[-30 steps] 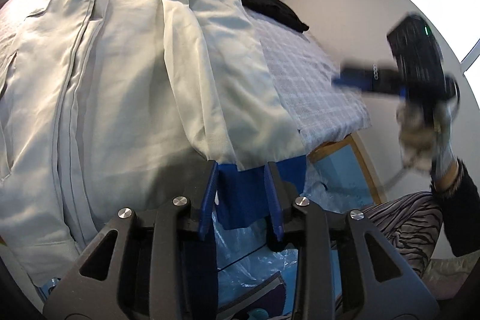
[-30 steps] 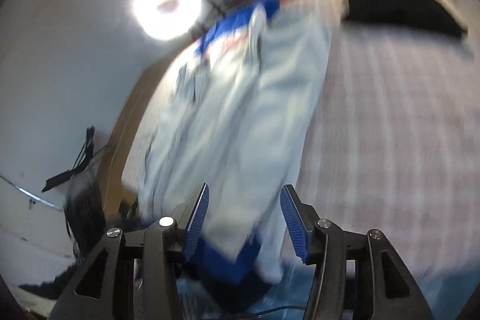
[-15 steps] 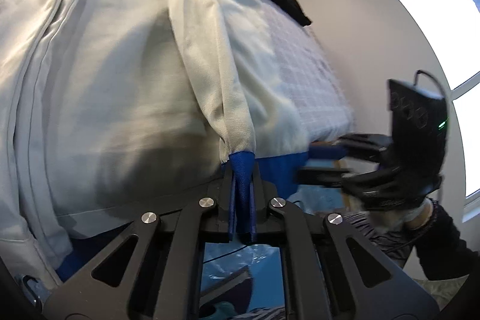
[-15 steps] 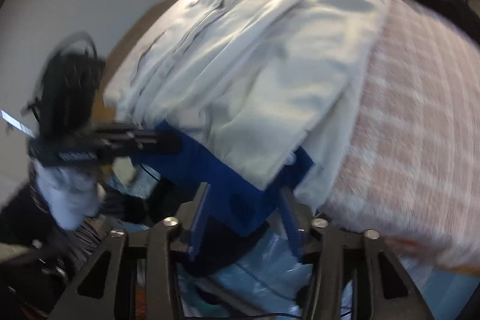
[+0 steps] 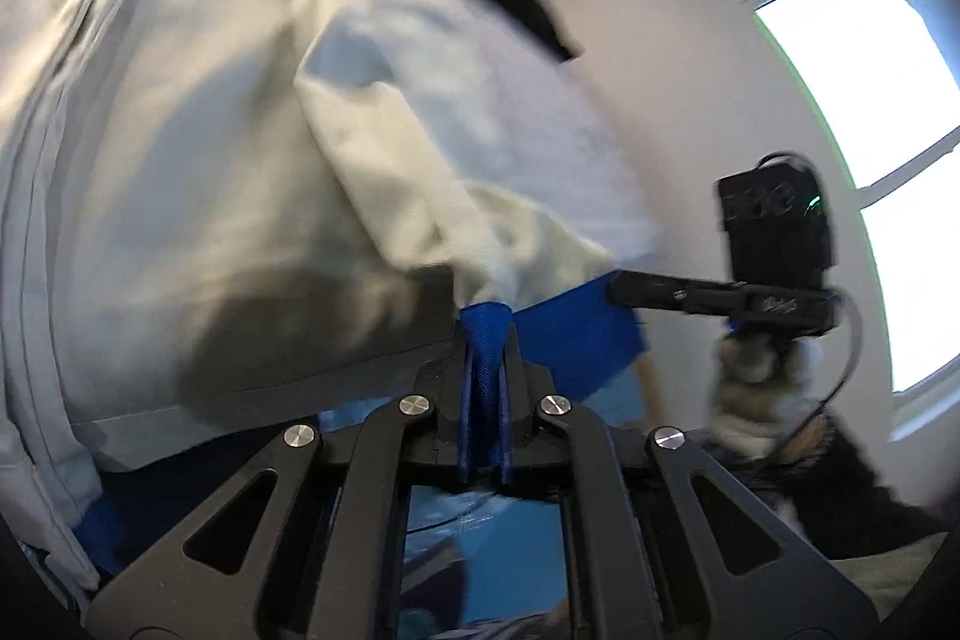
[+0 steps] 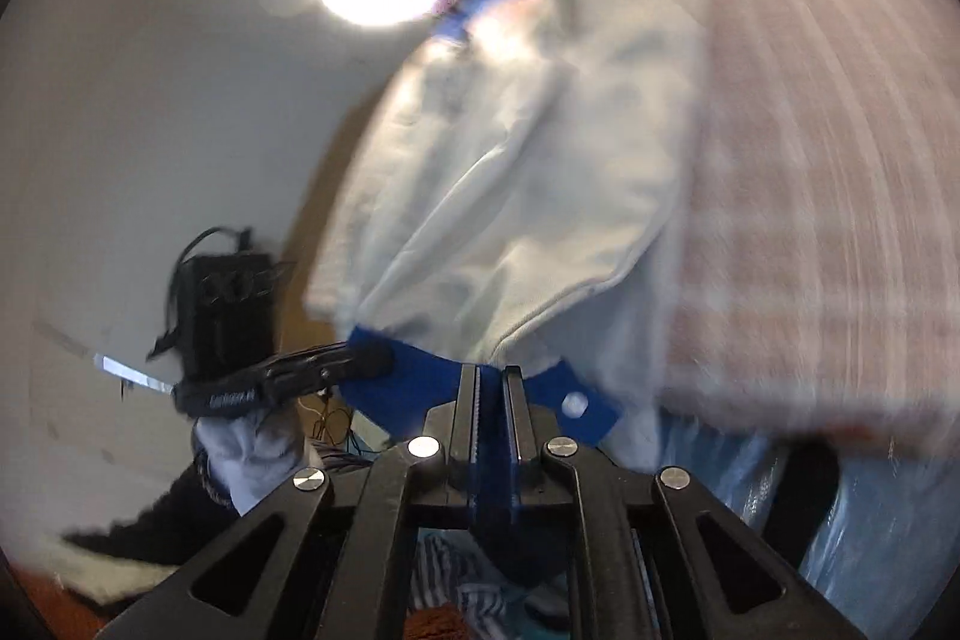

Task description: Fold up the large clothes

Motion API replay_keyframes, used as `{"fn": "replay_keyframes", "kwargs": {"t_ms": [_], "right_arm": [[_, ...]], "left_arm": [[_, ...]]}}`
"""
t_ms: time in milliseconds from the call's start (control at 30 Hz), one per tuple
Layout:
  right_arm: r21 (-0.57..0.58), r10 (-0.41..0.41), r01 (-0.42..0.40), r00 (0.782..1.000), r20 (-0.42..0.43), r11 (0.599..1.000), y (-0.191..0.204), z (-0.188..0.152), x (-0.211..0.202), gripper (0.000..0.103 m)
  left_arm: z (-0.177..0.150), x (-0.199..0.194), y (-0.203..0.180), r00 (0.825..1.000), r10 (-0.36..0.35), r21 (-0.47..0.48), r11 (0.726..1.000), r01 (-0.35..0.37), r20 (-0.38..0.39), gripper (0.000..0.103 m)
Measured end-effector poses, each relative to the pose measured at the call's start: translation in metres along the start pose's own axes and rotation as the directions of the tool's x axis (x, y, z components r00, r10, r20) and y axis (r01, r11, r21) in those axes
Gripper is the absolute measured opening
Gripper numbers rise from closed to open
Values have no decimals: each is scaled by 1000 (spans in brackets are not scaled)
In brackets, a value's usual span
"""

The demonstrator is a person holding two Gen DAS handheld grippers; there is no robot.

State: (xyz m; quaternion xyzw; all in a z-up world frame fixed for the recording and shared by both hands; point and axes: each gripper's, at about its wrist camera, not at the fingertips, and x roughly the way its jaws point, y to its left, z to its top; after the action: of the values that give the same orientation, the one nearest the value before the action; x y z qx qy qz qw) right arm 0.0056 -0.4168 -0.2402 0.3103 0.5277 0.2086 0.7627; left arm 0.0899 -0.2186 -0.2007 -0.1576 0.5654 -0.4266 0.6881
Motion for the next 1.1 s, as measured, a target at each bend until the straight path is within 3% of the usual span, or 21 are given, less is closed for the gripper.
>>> {"fn": "replay_keyframes", "kwargs": {"t_ms": [67,133,200,233,267,300,400,433,467,567,767,1000,1100], "right_arm": [[47,-37,39,998,-46,998,-15,-2,14,5],[6,-103,104,992,-76,995,-14,-4,25,10],[-39,-147,144,985,-88,989,-8,-6,32,24],[-44,-136,132,987,-92,990,-9,-5,32,41],[-54,-128,123,988,-91,991,-6,-7,34,52],[-71,-130,124,987,-94,990,-3,-8,37,53],[-116,-167,153,978,-122,981,0,-10,48,46],[-115,-170,155,976,-136,981,-1,-11,53,27],[-97,-150,136,976,-159,986,-6,-11,57,14],[-53,-146,139,975,-168,989,-16,-11,54,8],[-92,-243,230,954,-177,969,-19,-11,61,7],[-177,-331,303,931,-157,937,3,-10,60,7],[-216,-314,283,942,-122,934,23,-6,43,13]], "left_arm": [[-4,10,9,1000,3,-35,999,-3,-27,4],[-7,12,11,999,17,-32,999,-18,-31,4],[-8,10,9,999,20,-21,1000,-20,-28,4],[-8,10,7,999,19,-16,1000,-19,-26,4],[-8,9,6,1000,16,-13,1000,-16,-26,4],[-9,10,6,999,20,-12,1000,-20,-28,4],[-12,12,11,999,41,-16,999,-42,-33,5],[-12,14,14,998,52,-28,998,-53,-35,5],[-14,13,19,997,63,-45,997,-65,-37,5],[-22,14,30,996,78,-80,993,-82,-48,5],[-33,8,26,988,148,-35,988,-149,-40,5],[-38,0,13,981,195,-5,981,-195,-16,5],[-39,-12,0,981,193,21,981,-193,21,5]]}}
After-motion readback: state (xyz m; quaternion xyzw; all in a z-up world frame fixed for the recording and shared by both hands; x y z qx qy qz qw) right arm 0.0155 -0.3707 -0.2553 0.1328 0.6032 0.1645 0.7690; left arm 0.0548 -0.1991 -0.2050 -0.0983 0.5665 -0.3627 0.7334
